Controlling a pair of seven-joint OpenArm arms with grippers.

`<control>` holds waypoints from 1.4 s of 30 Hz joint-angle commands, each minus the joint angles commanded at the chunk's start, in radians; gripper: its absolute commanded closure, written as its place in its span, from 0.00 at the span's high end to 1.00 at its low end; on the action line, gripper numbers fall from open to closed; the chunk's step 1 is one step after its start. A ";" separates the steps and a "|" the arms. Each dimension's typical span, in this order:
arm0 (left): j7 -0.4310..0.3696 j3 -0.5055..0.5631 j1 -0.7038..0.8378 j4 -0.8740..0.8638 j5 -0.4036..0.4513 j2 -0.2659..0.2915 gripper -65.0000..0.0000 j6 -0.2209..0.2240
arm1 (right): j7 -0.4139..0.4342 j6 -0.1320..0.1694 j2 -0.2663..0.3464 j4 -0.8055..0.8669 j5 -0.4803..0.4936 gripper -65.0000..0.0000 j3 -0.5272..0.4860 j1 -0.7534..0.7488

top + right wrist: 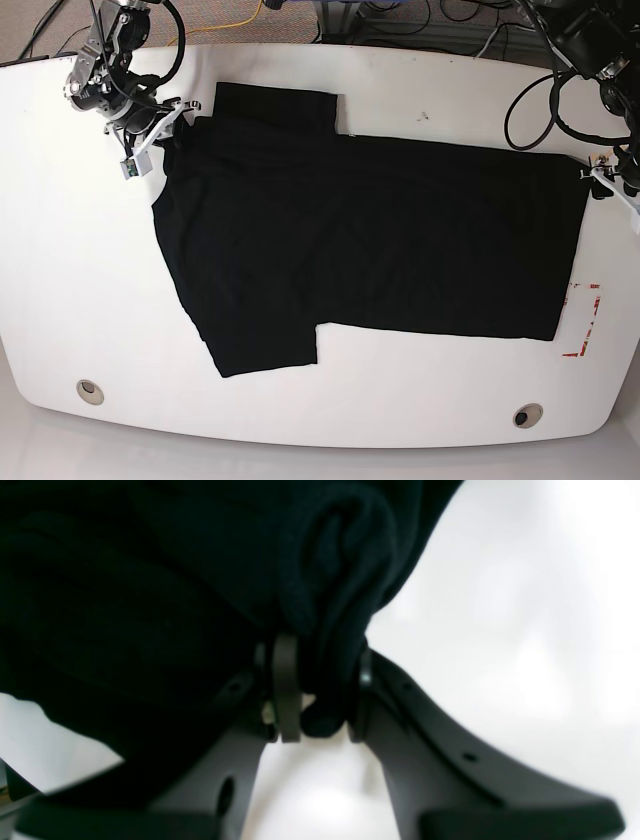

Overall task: Layout the t-shirt on the table in an organized manner, then fold the t-shirt properly
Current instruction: 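Grasp the shirt edge with the left gripper, right gripper holding its corner, then drag the shirt edge away from the red mark with both grippers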

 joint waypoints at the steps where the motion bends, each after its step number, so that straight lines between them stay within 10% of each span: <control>1: -0.015 0.002 -0.002 -0.020 0.000 0.000 0.56 0.000 | 0.000 0.000 0.000 0.000 0.000 0.18 0.000 0.000; 17: -0.100 0.100 -0.015 -0.213 -0.002 -0.021 0.53 0.000 | 0.000 0.000 0.000 0.000 0.000 0.17 0.005 0.000; 28: -0.095 0.100 0.006 -0.199 0.002 -0.021 0.05 0.000 | 0.000 0.000 0.029 -0.002 -0.002 0.00 0.048 0.014; 42: 0.143 0.034 0.077 0.172 0.000 0.106 0.05 0.002 | 0.000 0.000 0.153 -0.089 -0.002 0.00 0.138 0.014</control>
